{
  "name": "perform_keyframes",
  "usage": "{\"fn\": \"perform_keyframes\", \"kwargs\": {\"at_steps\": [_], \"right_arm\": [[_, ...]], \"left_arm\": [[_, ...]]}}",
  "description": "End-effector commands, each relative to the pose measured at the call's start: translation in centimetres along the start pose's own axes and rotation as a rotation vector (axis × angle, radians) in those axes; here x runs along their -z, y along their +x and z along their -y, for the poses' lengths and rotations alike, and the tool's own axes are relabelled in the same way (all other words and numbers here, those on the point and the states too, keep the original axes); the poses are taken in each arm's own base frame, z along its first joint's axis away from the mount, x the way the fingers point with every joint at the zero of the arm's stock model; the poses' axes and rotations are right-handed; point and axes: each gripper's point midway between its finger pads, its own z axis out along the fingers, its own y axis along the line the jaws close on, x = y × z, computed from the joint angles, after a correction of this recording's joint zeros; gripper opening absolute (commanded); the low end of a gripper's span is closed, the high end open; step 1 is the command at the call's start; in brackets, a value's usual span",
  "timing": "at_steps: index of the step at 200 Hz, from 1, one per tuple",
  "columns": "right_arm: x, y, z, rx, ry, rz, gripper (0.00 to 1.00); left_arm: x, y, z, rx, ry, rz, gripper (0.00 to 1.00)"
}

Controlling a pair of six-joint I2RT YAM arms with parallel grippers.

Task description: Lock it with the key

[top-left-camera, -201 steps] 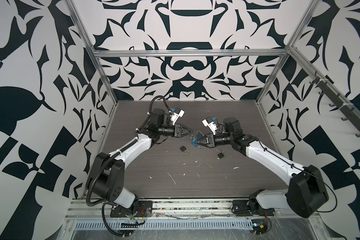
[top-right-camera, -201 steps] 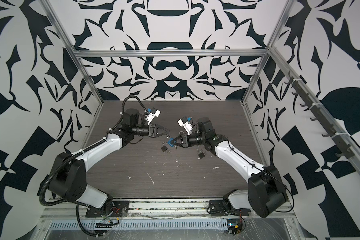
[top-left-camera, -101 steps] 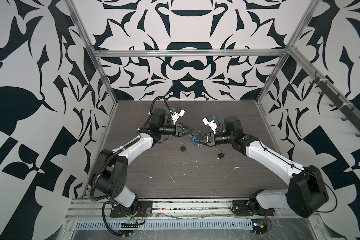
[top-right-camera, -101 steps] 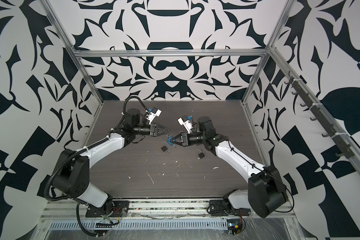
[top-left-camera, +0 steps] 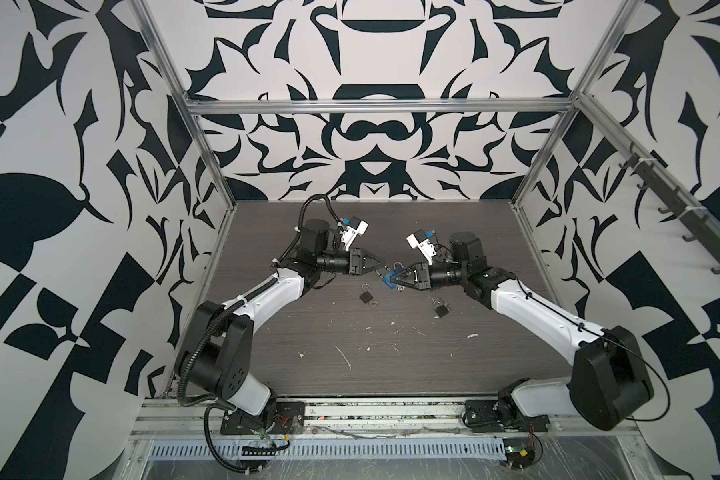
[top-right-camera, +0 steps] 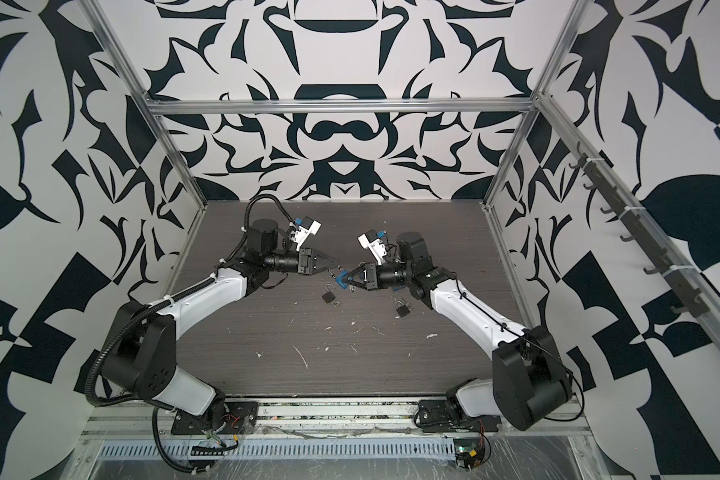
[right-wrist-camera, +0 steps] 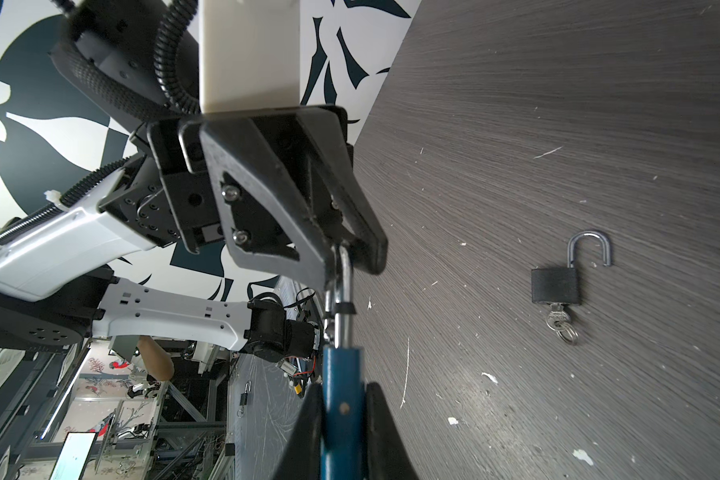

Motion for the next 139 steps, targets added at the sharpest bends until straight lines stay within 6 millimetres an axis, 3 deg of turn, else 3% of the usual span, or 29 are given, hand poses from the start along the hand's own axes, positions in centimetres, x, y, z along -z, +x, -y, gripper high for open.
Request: {"fn": "perform_keyframes", "kwargs": {"at_steps": [1, 46, 83, 139], "right_arm": [[0.7, -2.0, -2.6, 0.098, -0.056, 0.048, 0.00], [0.7, -2.1, -2.7, 0.097, -0.061, 0.047, 0.00], [0.9, -2.4, -3.7, 0.094, -0.099, 0.057, 0.00], [1.7, -3.0, -6.5, 0.064, -0.211, 0.068, 0.00]], "left_arm": [[0.6, 0.3, 0.7, -0.023, -0.003, 0.001, 0.22], [1.0, 0.3, 0.1, -0.011, -0.018, 0.010, 0.15], [0.8, 0.3, -0.2, -0.008, -0.018, 0.006, 0.00], [0.9, 0.4, -0.7, -0.013, -0.032, 0.015, 0.00]]}}
